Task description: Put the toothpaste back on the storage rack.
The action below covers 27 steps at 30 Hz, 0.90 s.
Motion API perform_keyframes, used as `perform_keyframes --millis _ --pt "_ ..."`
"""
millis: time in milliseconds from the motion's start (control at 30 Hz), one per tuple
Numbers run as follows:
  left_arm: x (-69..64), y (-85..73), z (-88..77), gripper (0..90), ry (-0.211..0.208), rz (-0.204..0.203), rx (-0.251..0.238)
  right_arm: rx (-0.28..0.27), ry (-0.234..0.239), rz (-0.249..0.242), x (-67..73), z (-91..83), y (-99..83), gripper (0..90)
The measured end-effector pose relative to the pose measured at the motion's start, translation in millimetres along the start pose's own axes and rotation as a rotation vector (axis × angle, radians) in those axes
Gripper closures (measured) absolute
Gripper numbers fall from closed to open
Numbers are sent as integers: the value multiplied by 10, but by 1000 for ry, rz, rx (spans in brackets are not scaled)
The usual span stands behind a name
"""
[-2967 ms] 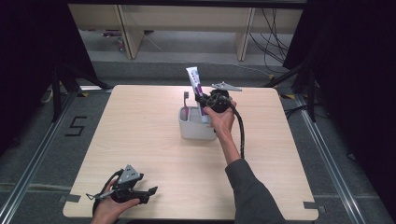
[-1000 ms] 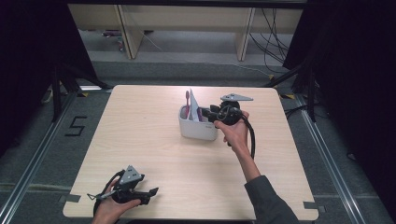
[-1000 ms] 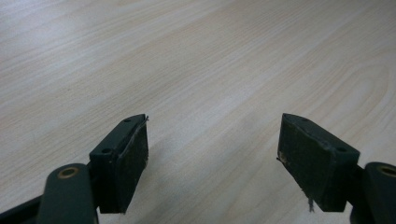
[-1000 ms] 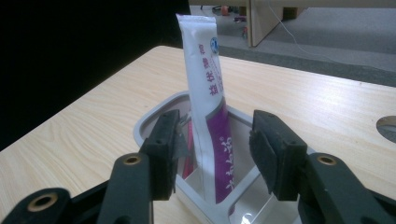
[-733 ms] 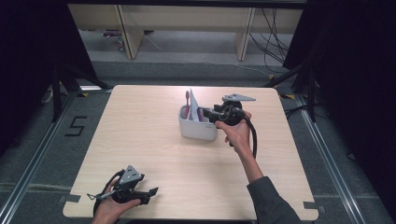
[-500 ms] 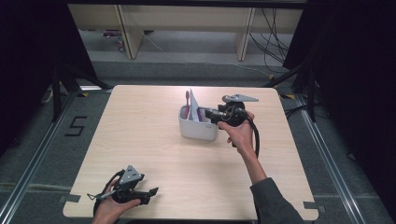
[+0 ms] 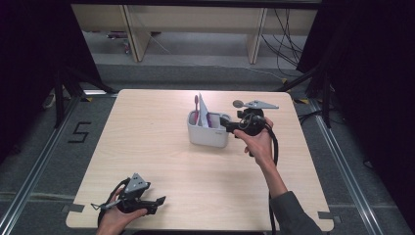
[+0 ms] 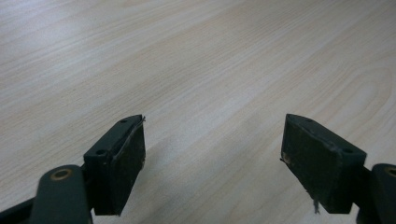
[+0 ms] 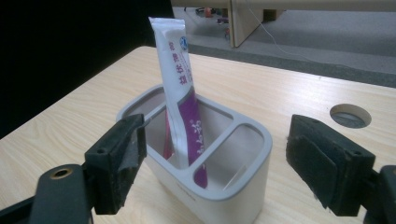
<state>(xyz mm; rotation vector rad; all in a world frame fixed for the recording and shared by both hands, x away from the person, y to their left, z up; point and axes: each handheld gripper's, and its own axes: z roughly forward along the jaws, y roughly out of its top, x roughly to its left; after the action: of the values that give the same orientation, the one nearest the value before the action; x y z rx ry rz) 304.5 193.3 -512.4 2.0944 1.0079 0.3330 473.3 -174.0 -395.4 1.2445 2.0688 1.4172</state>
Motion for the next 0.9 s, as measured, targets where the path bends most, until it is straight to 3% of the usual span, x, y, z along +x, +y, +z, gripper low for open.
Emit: perform_keyframes --millis 33,100,233,300,533,733,767,833,867,900 --pt "1 0 0 212 1 1 0 1 2 12 -2 -21 -12 206" --pt "0 -2 0 210 4 -4 -2 -7 -14 -11 -29 -49 -27 205" --pt "1 -1 -1 206 7 -3 -4 -14 -12 21 -59 -103 -76 203" --pt "1 1 -5 204 10 -2 -1 -7 -10 7 -78 -122 -81 202" --pt "-3 -3 1 197 9 -21 -19 -4 -7 25 -59 -202 -106 199" --pt "2 1 0 194 12 -20 -18 2 -12 7 -82 -258 -158 197" --pt "1 3 -3 194 11 -21 -15 0 -9 23 -74 -265 -172 197" --pt "4 7 -4 194 11 -19 -16 -7 -4 0 -80 -286 -193 197" --pt "4 7 -4 194 11 -19 -16 4 -6 25 -57 -304 -204 197" --pt "5 6 -5 194 11 -18 -15 -1 -3 -3 -74 -301 -215 197"
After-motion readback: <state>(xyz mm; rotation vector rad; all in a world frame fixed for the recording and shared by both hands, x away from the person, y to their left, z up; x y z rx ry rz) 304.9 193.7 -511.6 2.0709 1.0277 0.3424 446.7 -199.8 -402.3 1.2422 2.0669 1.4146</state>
